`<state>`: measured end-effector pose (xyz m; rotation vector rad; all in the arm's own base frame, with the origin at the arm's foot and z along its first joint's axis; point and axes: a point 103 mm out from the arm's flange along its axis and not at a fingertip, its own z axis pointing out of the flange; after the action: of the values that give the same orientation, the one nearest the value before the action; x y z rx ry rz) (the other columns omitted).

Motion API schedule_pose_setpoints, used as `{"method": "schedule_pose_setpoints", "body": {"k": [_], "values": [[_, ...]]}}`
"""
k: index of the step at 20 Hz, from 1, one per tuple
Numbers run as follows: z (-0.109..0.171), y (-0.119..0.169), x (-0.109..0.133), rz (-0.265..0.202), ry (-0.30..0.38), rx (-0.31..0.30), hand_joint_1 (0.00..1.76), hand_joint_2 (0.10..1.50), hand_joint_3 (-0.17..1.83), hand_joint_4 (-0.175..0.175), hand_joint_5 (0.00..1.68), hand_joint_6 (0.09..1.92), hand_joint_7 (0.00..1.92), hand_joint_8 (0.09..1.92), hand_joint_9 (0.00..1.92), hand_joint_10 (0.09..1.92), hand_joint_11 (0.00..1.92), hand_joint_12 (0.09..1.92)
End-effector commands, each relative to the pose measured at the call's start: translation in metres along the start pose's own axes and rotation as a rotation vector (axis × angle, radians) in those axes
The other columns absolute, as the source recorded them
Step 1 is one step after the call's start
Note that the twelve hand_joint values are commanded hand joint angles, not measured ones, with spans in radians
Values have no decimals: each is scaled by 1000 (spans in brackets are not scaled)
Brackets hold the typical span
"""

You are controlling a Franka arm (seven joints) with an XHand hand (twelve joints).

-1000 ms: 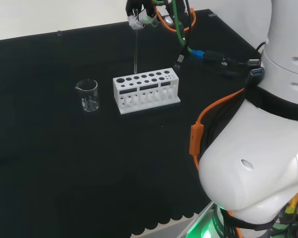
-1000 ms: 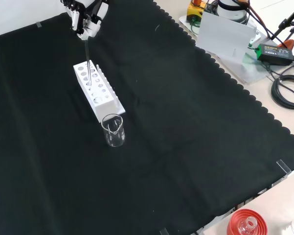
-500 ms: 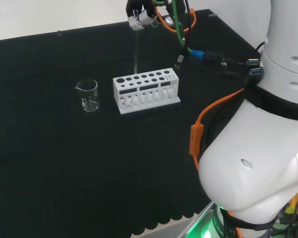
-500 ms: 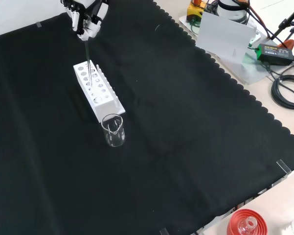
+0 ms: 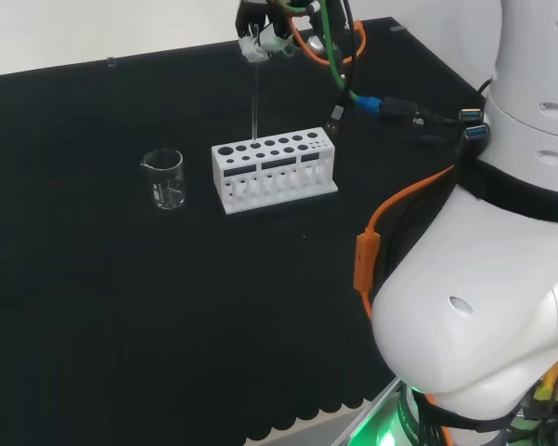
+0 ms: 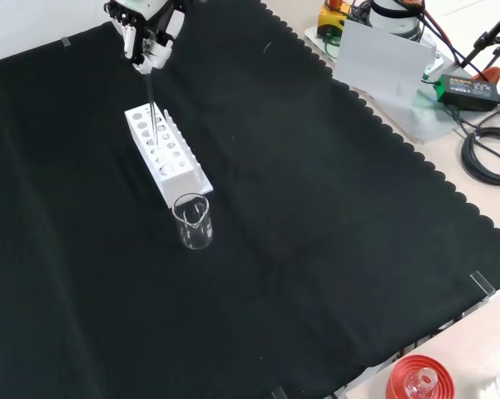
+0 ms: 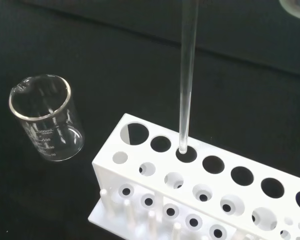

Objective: Put the glass rod back on the white test tube rack.

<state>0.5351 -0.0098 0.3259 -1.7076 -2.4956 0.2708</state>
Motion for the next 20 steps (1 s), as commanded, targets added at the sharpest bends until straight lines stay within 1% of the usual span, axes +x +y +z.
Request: {"method": "schedule_pose_setpoints", "body": {"k": [1,9,14,20], "values": [[6,4,1,-6,7,10,1170,1196,-175,-175,994,1025,1569,596,1775,350,1670,780],[14,9,-4,-9,13,27,1170,1196,-175,-175,994,1025,1568,596,1774,350,1669,780],[26,16,-7,-16,22,52,1170,1196,-175,-175,994,1025,1568,596,1774,350,1669,780],[34,24,-8,-29,35,49,1170,1196,-175,-175,994,1026,1569,596,1774,349,1670,781]]}}
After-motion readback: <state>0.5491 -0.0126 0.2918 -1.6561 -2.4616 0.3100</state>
